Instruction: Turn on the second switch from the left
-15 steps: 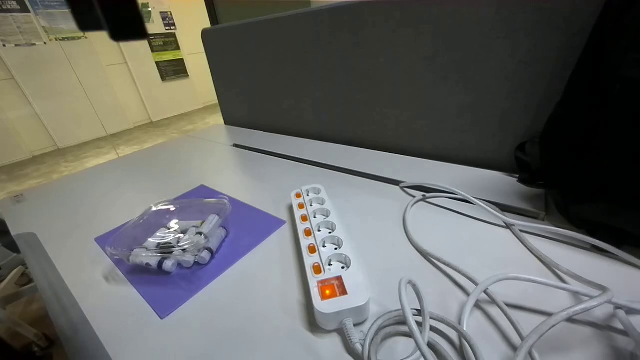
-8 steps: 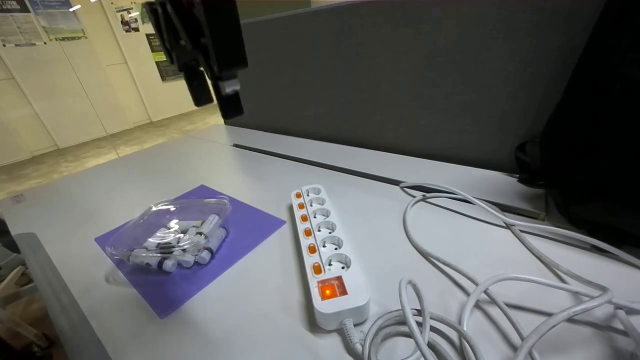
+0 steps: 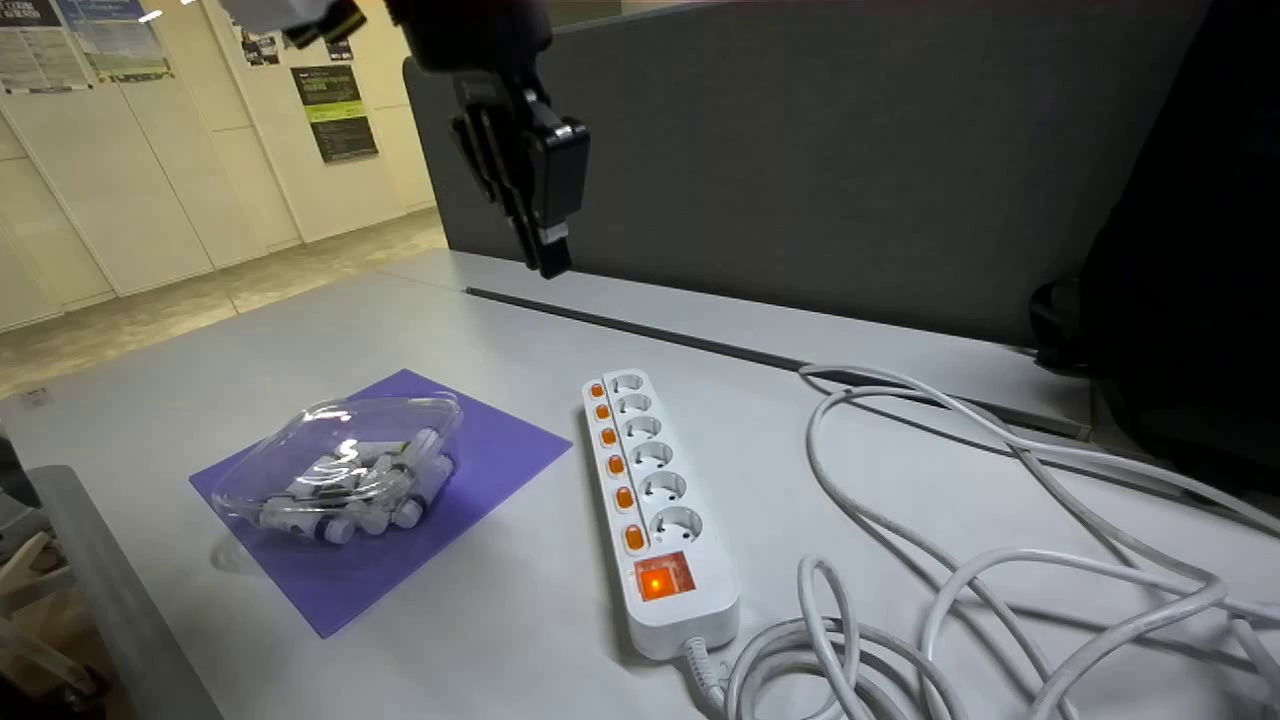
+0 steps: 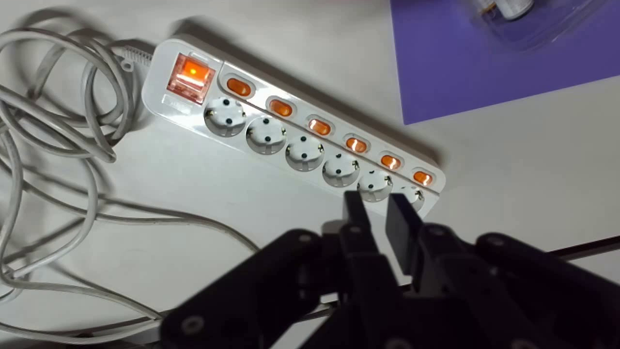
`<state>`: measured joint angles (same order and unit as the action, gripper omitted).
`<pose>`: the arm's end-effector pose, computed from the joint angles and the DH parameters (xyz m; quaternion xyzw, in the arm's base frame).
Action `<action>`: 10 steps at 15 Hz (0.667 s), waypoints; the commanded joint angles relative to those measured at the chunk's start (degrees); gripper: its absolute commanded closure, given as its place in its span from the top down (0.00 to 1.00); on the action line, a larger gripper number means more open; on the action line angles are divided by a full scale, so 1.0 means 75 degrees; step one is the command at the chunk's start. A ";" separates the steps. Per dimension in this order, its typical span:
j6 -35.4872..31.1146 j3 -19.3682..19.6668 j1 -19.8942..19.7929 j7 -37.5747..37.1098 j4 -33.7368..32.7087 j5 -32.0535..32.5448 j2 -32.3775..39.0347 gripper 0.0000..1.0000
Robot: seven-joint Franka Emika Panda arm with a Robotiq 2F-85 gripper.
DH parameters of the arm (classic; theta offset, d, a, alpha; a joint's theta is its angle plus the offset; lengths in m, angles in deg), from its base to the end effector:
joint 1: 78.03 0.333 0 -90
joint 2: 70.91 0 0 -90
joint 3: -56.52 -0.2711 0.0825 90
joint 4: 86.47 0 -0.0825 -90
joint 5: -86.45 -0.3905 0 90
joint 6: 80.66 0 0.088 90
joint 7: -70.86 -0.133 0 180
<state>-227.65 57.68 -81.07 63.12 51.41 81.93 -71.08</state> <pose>0.5124 -0.0377 0.2539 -0.9873 0.1346 -0.0800 0.0266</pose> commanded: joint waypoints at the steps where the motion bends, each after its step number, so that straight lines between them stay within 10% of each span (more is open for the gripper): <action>1: -0.0038 0.0072 0.0041 -0.0371 -0.0657 -0.0017 0.0756 0.00; 10: -0.0183 0.0153 0.0128 -0.0616 -0.0613 0.0478 0.0959 0.00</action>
<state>-228.56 57.98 -81.02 61.91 47.72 82.84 -65.30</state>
